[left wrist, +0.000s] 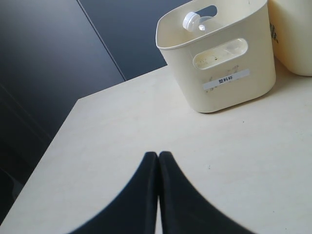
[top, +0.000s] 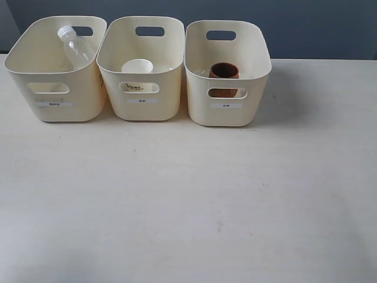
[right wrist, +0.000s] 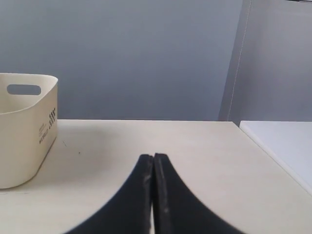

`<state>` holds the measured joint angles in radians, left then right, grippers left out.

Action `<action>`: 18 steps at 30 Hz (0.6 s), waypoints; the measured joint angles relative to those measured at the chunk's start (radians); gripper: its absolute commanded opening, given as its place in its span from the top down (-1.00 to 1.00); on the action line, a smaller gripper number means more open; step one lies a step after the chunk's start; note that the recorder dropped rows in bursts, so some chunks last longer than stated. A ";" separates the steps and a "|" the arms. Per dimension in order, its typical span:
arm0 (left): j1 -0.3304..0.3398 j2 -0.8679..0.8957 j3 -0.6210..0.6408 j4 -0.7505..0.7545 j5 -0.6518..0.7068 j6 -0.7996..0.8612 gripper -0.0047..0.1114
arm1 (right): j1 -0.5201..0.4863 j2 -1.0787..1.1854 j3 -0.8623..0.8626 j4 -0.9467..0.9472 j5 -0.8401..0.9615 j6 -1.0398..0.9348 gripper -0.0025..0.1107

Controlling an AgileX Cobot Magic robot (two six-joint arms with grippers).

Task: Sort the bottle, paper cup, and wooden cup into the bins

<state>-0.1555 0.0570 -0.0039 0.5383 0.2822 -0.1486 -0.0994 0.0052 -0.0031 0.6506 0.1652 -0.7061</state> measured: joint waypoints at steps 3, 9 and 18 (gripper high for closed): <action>0.000 0.000 0.000 0.000 0.000 0.000 0.92 | 0.000 0.000 0.000 -0.122 0.003 0.087 0.97; 0.000 0.000 0.000 0.000 0.000 0.000 0.92 | 0.000 0.000 0.000 -0.583 -0.007 0.603 0.97; 0.000 0.000 0.000 0.000 0.000 0.000 0.92 | 0.000 0.000 0.000 -0.728 -0.016 0.770 0.97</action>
<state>-0.1555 0.0570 -0.0039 0.5383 0.2822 -0.1486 -0.0994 0.0052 -0.0031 -0.0771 0.1494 0.0642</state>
